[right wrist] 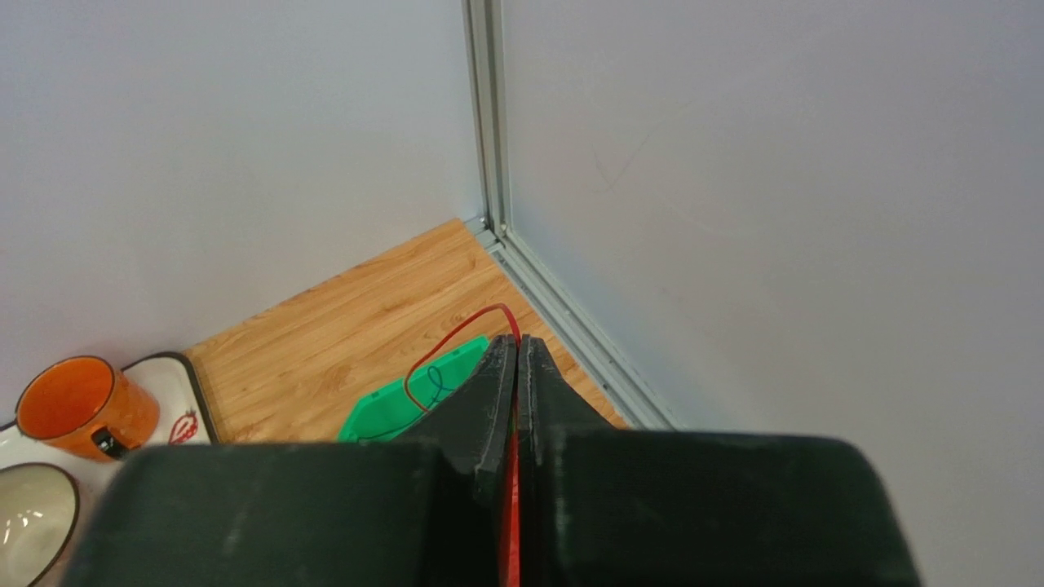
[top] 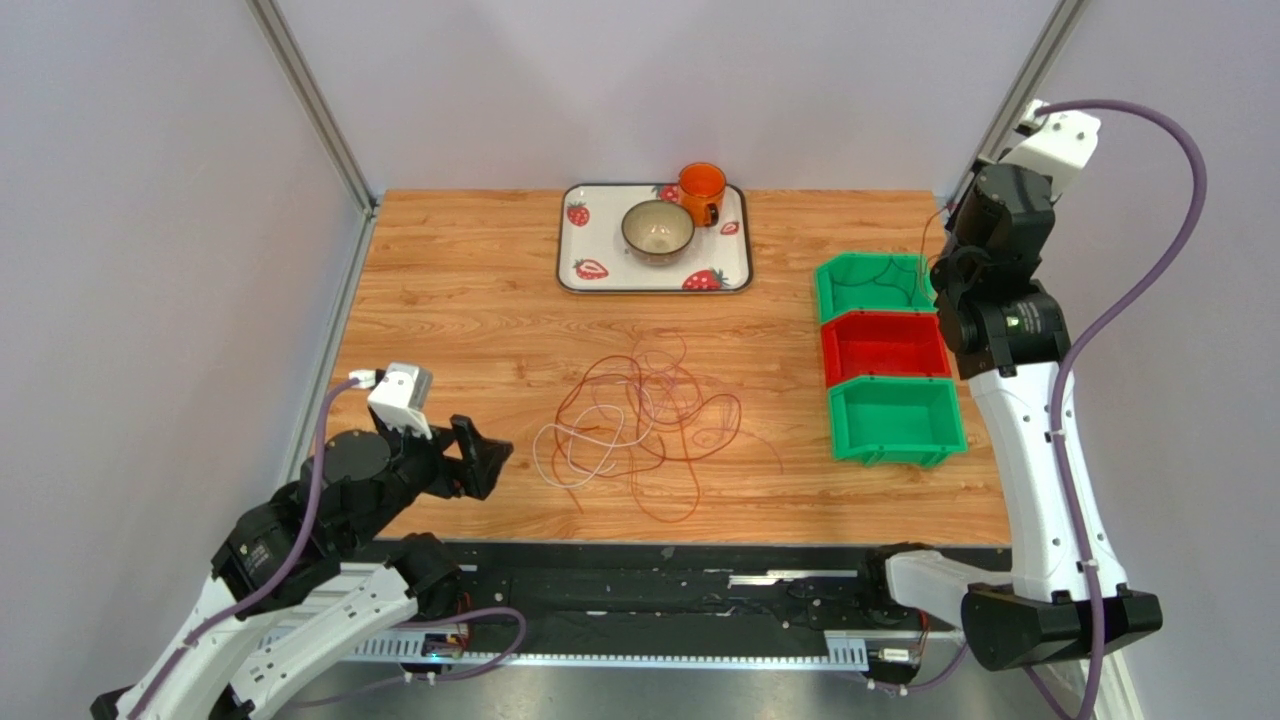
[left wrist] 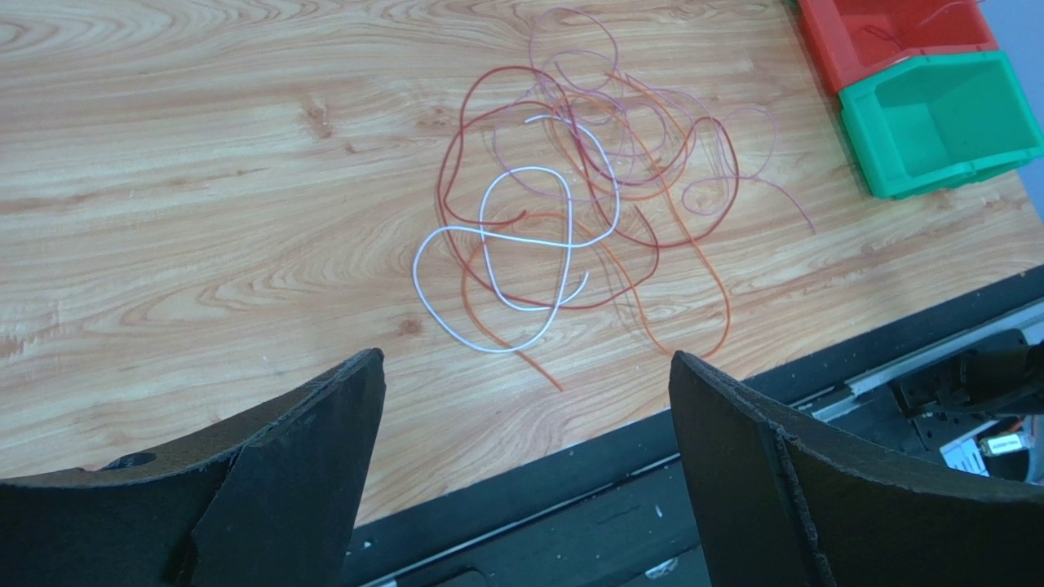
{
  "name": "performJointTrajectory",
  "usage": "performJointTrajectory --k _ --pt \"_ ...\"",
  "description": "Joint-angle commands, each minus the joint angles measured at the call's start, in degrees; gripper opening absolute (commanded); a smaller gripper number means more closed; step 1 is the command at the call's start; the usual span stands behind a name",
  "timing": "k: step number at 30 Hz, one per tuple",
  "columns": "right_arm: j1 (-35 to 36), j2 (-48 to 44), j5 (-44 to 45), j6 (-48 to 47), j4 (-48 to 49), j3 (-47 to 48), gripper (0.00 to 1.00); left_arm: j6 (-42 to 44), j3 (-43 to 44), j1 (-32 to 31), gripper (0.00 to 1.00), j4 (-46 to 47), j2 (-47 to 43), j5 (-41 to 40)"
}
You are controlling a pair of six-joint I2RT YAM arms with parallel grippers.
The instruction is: Untangle the cables
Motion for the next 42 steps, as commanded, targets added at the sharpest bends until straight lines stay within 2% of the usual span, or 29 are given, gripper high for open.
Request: performJointTrajectory --k 1,9,12,17,21,25,33,37,42 --pt "-0.3 -3.7 -1.5 6.3 4.5 -3.8 0.0 -1.0 0.3 -0.1 0.94 0.8 -0.3 -0.6" --pt "-0.7 -3.8 -1.7 7.6 4.7 -9.1 0.0 -1.2 0.1 -0.1 0.94 0.7 -0.6 -1.1" --pt "-1.8 -5.2 -1.9 10.9 4.7 -12.5 0.0 -1.3 0.1 -0.1 0.94 0.6 -0.8 -1.3" --pt "-6.4 -6.7 -11.1 17.5 4.3 -18.1 0.0 -1.4 0.1 -0.1 0.93 0.5 -1.2 -1.7" --pt "-6.7 -7.9 -14.0 18.0 3.6 -20.6 0.0 -1.6 -0.1 -0.1 0.93 0.4 -1.4 -2.2" --pt "-9.4 -8.5 -21.0 16.6 4.8 -22.7 0.0 -1.5 0.0 -0.1 0.93 0.4 -0.9 -2.5" --pt "-10.8 -6.9 -26.7 17.9 4.4 -24.7 0.0 -1.9 0.1 -0.1 0.92 0.0 -0.3 -2.9" --pt "-11.0 -10.3 -30.3 18.0 3.8 -25.4 0.0 -1.9 0.1 -0.1 0.92 0.0 -0.3 -3.1" --pt "-11.0 -14.3 -29.2 17.9 1.9 -25.1 0.0 -1.7 0.1 -0.1 0.92 0.1 0.5 -3.3"
